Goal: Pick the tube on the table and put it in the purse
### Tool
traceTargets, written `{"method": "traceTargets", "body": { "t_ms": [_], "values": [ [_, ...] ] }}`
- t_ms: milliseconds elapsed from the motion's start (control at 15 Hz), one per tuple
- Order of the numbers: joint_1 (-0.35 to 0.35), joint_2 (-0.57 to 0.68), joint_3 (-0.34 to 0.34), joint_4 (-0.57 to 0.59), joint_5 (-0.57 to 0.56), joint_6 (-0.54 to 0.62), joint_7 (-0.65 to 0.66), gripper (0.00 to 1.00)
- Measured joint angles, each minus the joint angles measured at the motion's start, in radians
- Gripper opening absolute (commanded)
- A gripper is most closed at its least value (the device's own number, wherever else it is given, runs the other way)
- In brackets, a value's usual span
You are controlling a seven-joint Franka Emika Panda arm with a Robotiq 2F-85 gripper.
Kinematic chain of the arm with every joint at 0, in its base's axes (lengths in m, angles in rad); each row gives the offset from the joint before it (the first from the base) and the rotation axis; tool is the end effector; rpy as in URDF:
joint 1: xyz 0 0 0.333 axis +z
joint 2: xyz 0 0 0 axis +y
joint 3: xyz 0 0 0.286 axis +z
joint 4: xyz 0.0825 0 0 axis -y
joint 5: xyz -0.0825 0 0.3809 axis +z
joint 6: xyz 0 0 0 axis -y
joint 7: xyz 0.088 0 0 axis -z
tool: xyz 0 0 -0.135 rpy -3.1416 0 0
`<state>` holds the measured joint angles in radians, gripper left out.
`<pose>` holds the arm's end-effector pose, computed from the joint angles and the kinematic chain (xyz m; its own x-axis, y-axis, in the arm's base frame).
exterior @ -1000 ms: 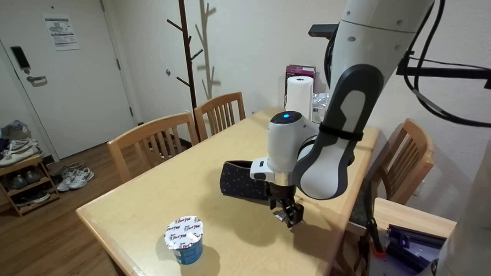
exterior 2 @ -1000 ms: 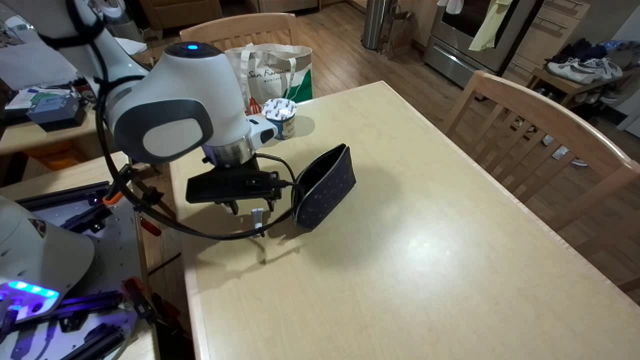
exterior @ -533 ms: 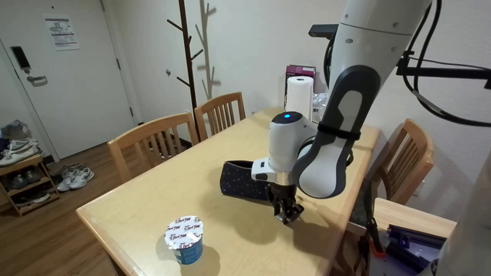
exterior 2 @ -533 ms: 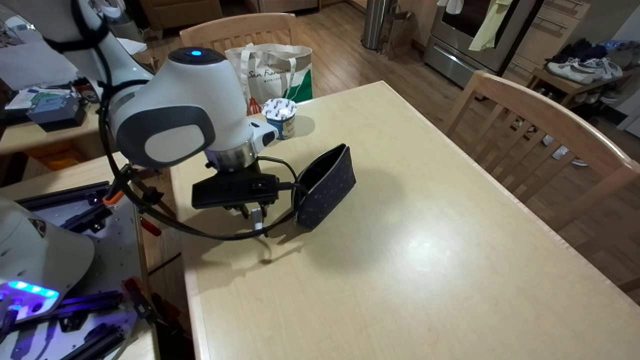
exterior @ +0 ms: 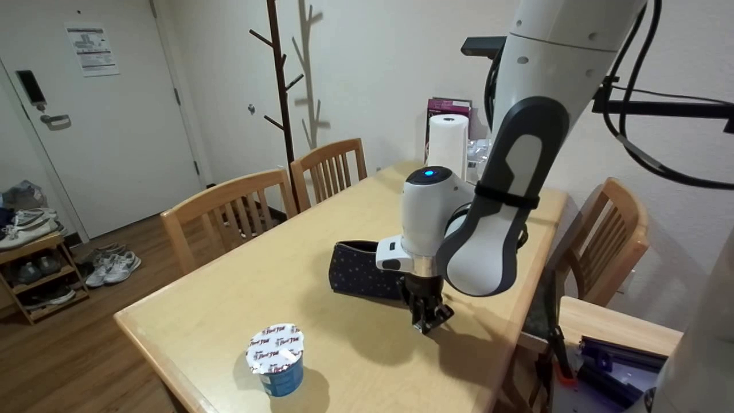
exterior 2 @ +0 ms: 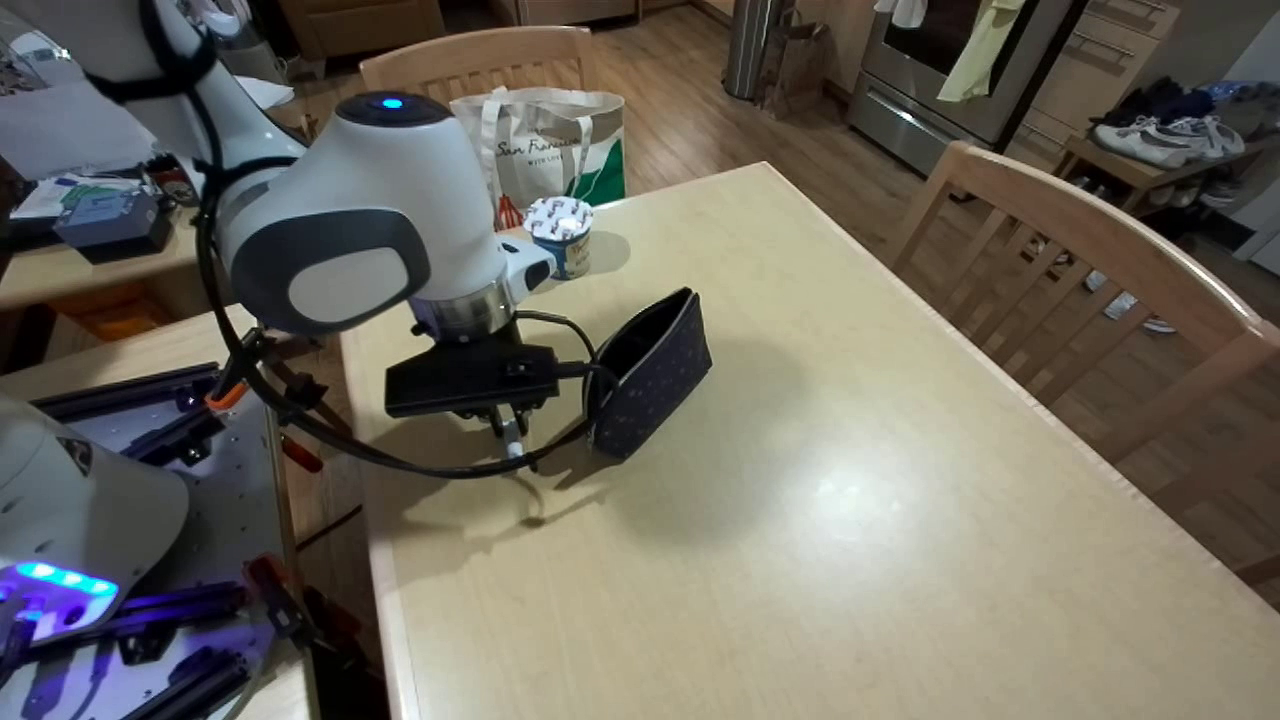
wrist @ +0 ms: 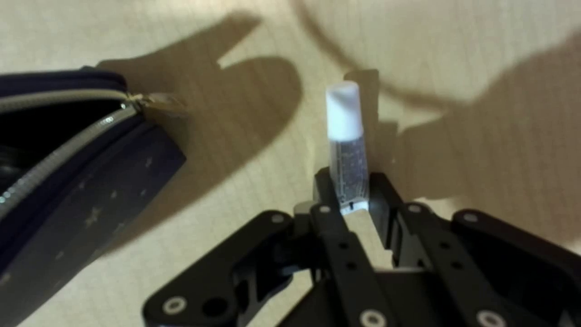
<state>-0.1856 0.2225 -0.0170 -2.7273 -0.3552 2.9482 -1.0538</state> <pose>0.3775 -0.0568 0.0996 0.3618 0.9298 -0.0679 0.9322 -0.3612 0.0219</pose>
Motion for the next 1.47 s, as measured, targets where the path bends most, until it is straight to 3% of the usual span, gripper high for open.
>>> {"method": "traceTargets", "body": {
  "t_ms": [267, 667, 733, 800, 1067, 1467],
  "values": [
    [0.027, -0.044, -0.022, 0.002, -0.01, -0.067, 0.01, 0.01],
    [0.117, -0.261, -0.041, -0.003, -0.052, -0.281, 0.13, 0.0],
    [0.126, -0.294, -0.036, -0.004, -0.051, -0.306, 0.14, 0.08],
    [0.134, -0.324, -0.032, -0.004, -0.047, -0.328, 0.145, 0.27],
    [0.137, -0.383, -0.033, -0.006, -0.042, -0.396, 0.261, 0.51],
    [0.1, -0.367, -0.096, -0.034, -0.039, -0.357, 0.498, 0.91]
  ]
}}
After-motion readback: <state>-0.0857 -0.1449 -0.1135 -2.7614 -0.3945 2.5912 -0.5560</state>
